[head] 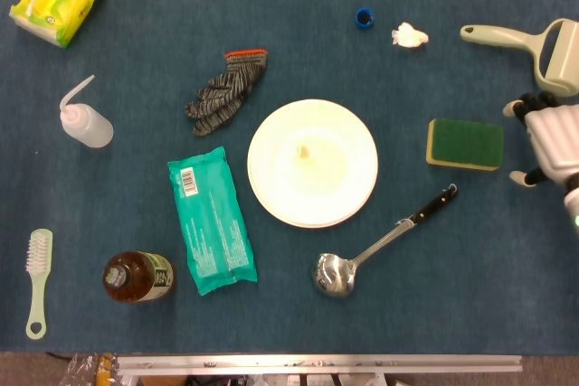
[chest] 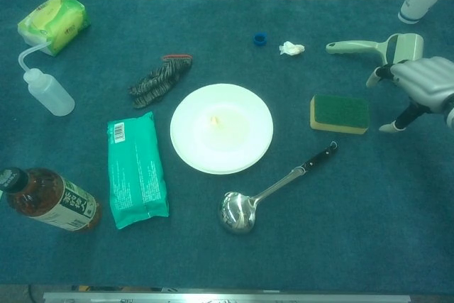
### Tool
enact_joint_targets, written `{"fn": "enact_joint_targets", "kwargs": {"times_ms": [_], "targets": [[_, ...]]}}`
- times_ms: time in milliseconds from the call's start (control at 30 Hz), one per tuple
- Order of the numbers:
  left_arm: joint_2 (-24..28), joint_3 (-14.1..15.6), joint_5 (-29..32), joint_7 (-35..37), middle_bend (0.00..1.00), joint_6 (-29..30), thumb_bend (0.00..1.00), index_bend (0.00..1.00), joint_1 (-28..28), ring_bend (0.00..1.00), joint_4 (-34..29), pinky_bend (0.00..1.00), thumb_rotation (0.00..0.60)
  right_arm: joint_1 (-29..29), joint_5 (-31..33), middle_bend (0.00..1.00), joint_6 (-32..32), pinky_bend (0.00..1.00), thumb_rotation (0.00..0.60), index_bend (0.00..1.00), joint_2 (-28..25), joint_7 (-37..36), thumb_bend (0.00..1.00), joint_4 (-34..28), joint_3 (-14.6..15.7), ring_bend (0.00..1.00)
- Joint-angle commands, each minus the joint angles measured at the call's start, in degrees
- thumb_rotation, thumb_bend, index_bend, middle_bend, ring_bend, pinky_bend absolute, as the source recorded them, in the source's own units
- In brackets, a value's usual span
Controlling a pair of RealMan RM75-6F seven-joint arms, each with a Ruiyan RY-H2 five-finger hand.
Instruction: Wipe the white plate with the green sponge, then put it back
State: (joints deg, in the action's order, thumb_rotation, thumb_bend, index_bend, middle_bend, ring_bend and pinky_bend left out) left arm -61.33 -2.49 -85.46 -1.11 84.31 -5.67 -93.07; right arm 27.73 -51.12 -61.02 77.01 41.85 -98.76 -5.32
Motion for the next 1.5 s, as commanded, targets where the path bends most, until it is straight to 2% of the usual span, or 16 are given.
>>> {"fn": "enact_joint_targets", "kwargs": {"times_ms": [33,500,800,867,967,1100,1233,1500], "targets": [[-0.1,0.1,0.0,0.4,0.16,-0.2,0.47,0.12,0.0,0.09,0.3,0.13,0.6,1.2,2.2,0.24,0.1,0.48,0.535,0.28,1.7,1.0,0.0,0.9,-0.2,0.18],[-0.5,0.2,-0.2,1.3,0.16,-0.1,0.47,0.13,0.0,0.09,2.2,0.13,0.6,5.4,8.8,0.24,-0.4,0.48,0.54,0.28,6.6,4.6,0.0,3.3,0.0,0.18],[-0.6,0.6,-0.8,3.1,0.16,-0.6,0.47,0.14,-0.2,0.09,3.1,0.13,0.6,7.3,12.8,0.24,-0.9,0.48,0.593,0.28,8.5,6.2,0.0,4.5,0.4,0.18],[-0.6,0.6,-0.8,3.4,0.16,-0.6,0.47,0.14,-0.2,0.09,3.3,0.13,0.6,7.6,13.5,0.24,-1.1,0.48,0.6,0.28,8.8,6.3,0.04,4.8,0.4,0.18],[-0.8,0.5,-0.7,3.7,0.16,-0.5,0.47,0.14,-0.2,0.09,3.7,0.13,0.6,8.3,15.3,0.27,-0.7,0.48,0.6,0.32,9.3,6.7,0.15,5.5,0.4,0.19],[-1.0,0.6,-0.6,4.1,0.16,-0.5,0.47,0.14,-0.1,0.09,4.0,0.13,0.6,8.7,15.4,0.35,-1.6,0.56,0.6,0.42,10.0,5.9,0.24,6.0,-0.1,0.28],[-0.8,0.6,-0.6,4.2,0.16,-0.3,0.47,0.14,0.0,0.09,4.0,0.13,0.6,9.7,15.2,0.39,-1.6,0.61,0.6,0.48,8.3,5.8,0.27,3.6,-0.9,0.34],[-0.3,0.6,-0.8,3.6,0.16,0.1,0.47,0.14,0.2,0.09,3.0,0.13,0.6,14.3,17.8,0.4,2.6,0.61,0.6,0.49,0.5,6.6,0.27,-4.4,-3.6,0.35]]}}
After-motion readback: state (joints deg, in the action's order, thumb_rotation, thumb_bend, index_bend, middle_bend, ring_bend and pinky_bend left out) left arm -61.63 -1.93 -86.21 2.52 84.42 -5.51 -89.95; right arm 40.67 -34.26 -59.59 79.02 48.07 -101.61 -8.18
